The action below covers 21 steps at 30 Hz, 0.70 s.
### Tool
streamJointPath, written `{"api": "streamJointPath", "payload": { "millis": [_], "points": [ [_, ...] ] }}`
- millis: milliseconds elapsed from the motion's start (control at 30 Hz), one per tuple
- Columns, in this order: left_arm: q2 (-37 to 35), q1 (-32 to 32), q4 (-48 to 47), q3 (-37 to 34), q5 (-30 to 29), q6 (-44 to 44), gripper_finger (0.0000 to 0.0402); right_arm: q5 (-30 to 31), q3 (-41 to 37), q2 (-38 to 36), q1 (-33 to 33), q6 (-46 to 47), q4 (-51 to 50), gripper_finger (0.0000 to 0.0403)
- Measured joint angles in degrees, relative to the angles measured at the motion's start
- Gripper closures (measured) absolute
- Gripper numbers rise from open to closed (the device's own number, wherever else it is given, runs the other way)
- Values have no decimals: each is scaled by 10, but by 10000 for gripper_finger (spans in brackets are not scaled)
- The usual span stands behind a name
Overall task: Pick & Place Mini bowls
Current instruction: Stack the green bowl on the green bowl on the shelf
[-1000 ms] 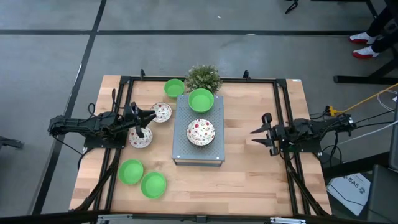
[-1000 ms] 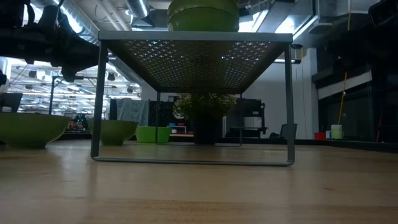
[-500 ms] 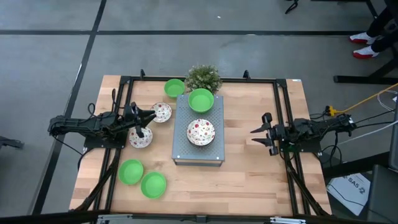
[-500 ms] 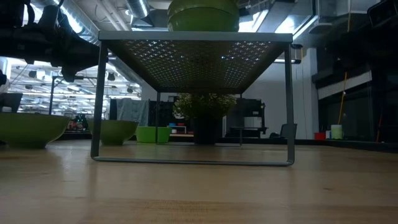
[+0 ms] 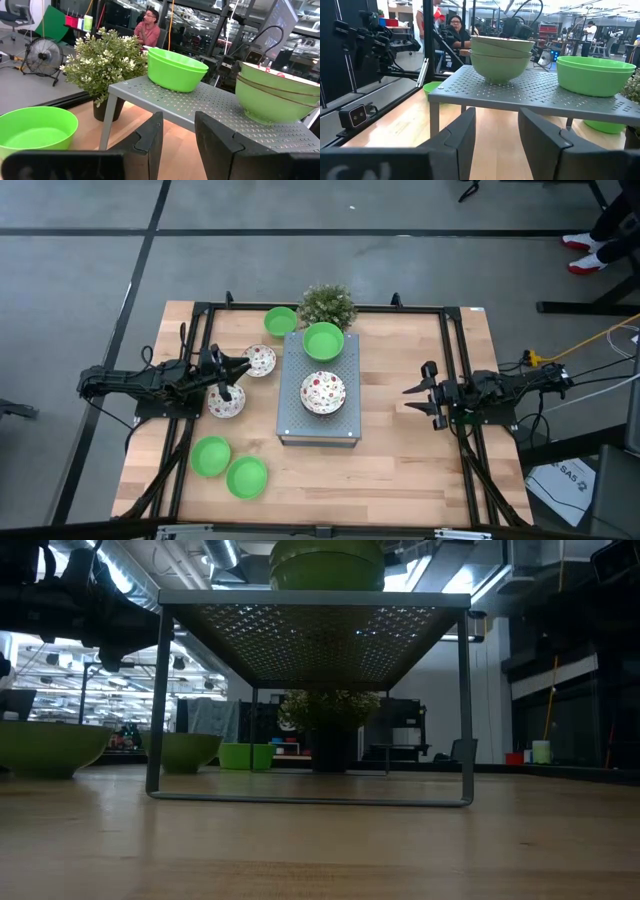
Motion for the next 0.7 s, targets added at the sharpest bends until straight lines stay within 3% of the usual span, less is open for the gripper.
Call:
{"api": "streamJointPath", "payload": {
  "millis": [533, 700],
  "points": [
    [0, 0, 0, 0, 0, -1, 295, 0, 0, 0, 0, 0, 0, 256],
    [0, 0, 7, 0, -5, -70, 295, 0, 0, 0, 0, 0, 0, 256]
  ]
}}
